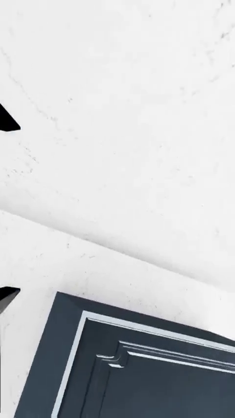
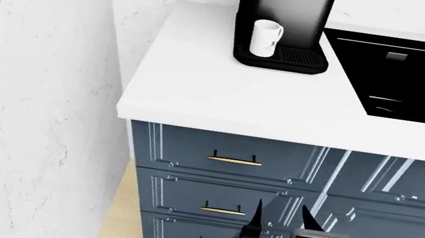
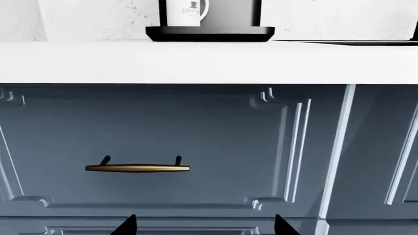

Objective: Pick the mug from under the coffee machine dispenser and place it on the counter.

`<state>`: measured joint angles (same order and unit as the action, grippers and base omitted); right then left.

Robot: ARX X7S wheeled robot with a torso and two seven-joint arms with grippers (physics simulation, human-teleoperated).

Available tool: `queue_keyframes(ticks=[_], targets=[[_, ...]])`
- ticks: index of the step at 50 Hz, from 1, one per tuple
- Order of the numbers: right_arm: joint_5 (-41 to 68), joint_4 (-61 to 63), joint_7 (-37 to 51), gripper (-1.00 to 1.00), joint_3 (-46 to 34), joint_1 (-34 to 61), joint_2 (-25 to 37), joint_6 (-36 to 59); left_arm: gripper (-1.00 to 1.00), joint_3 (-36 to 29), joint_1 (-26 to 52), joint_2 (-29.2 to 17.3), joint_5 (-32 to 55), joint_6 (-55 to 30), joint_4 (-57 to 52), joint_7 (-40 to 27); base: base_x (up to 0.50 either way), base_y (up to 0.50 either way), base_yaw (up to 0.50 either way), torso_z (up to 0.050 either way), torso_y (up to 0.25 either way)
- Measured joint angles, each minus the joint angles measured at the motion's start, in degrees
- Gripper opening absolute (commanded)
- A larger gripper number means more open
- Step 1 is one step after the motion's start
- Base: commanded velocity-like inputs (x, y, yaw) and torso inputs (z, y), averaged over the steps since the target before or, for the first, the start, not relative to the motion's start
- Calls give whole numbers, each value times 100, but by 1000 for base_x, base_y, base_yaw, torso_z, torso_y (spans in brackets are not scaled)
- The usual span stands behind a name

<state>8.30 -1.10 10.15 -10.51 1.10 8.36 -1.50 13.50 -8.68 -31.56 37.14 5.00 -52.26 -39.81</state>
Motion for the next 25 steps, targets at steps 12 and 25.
queue_keyframes(ticks=[12,25], targets=[[21,-13,36,100,-64,10,40,-25,100,-224,-756,-1860,-136,1803,-513,-1823,0,0,0,0,0],[15,127,131,100,-116,-36,92,-2,100,-259,-1136,-2521,-239,2618,-640,-2499,0,0,0,0,0]])
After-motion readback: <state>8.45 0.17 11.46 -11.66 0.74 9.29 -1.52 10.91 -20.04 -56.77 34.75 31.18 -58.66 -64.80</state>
